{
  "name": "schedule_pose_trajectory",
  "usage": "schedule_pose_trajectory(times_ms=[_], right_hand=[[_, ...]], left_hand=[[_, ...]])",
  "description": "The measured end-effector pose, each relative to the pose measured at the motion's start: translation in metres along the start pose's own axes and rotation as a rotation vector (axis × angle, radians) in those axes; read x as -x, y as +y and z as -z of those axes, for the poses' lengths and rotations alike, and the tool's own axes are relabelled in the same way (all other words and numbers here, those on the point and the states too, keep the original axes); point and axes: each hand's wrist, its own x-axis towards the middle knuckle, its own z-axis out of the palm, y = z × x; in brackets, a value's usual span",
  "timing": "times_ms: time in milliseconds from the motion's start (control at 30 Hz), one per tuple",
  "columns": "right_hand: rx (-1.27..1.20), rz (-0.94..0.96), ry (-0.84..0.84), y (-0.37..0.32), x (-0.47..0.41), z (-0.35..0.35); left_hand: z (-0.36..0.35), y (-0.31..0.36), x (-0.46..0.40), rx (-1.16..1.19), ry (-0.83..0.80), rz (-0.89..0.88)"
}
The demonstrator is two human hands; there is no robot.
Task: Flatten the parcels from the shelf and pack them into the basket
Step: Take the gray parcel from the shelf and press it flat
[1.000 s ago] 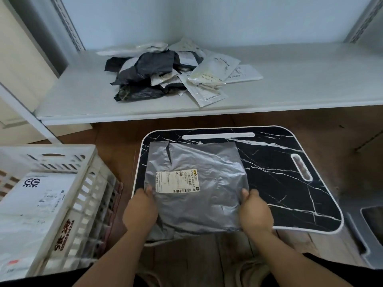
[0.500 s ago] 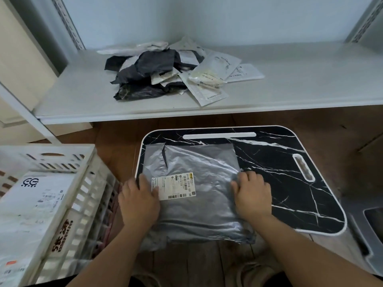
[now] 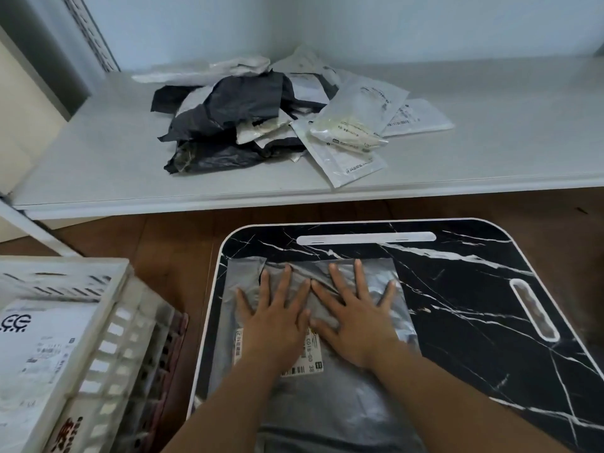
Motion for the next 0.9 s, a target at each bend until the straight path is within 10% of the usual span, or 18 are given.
schedule_pose_trajectory(times_ms=[700,900], right_hand=[[-0.056,-0.032,0.143,0.007,0.004,-0.022],[-0.376,-0.53,0.256,0.037,0.054,-0.005]], left_hand=[[-0.014,-0.007,0.004,0.027,0.041,-0.035],[0.017,-0.033,0.029,0.302,0.138,0.314]])
